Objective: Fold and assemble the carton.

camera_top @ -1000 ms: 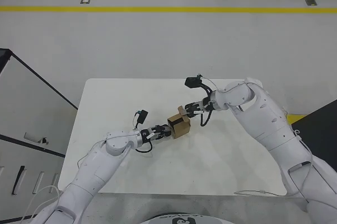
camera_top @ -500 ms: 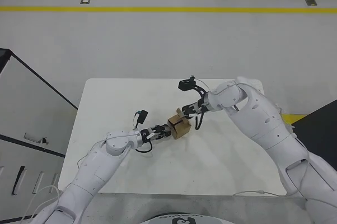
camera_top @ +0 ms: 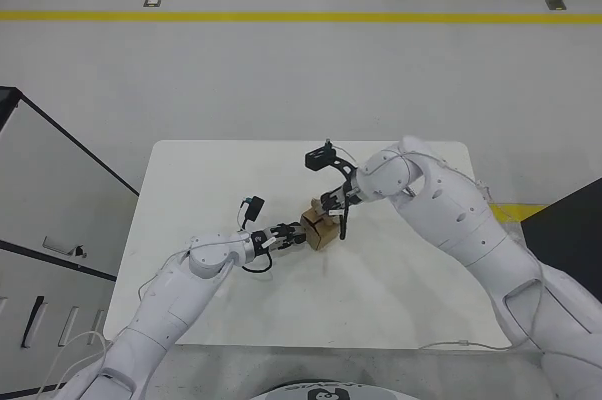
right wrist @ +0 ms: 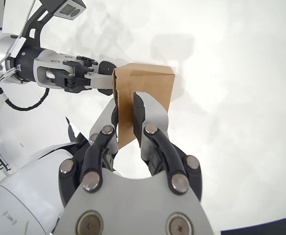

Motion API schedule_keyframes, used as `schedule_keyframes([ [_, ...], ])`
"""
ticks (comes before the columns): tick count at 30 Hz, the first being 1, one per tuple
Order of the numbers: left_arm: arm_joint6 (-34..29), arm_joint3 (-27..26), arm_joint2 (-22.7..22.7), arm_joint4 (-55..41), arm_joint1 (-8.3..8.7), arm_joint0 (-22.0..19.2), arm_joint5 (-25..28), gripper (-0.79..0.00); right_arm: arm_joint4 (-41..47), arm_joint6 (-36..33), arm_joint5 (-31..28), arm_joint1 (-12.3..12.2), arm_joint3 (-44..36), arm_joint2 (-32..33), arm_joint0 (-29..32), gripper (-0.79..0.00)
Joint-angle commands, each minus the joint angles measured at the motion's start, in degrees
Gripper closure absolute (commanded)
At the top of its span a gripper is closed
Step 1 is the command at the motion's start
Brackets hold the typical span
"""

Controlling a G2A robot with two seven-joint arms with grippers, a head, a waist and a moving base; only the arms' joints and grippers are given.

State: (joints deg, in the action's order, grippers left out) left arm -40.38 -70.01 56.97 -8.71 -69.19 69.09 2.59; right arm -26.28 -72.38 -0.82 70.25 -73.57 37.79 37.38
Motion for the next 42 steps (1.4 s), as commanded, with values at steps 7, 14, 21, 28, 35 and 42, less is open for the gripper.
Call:
schedule_keyframes([
  [7, 0.00, 0.00, 0.00, 0.00, 0.00, 0.00, 0.00, 0.000, -3.34, -0.45, 1.03, 0.84, -1.00, -2.19, -0.54, -0.095],
  [14, 0.00, 0.00, 0.00, 0.00, 0.00, 0.00, 0.00, 0.000, -4.58, -0.47, 1.55, 1.82, -0.69, -3.78, -1.11, -0.099],
  [21, 0.00, 0.00, 0.00, 0.00, 0.00, 0.00, 0.00, 0.000, -5.74, -0.82, 1.88, 2.96, -0.12, -5.39, -2.06, -0.086],
  [28, 0.00, 0.00, 0.00, 0.00, 0.00, 0.00, 0.00, 0.000, -6.80, -0.90, 2.29, 4.24, 0.86, -6.86, -3.18, -0.114],
  [35, 0.00, 0.00, 0.00, 0.00, 0.00, 0.00, 0.00, 0.000, -6.07, -0.71, 2.06, 5.29, 2.90, -7.13, -3.95, -0.111],
  [42, 0.00, 0.00, 0.00, 0.00, 0.00, 0.00, 0.00, 0.000, -6.35, -1.07, 1.44, 6.15, 4.45, -7.70, -4.40, -0.120],
])
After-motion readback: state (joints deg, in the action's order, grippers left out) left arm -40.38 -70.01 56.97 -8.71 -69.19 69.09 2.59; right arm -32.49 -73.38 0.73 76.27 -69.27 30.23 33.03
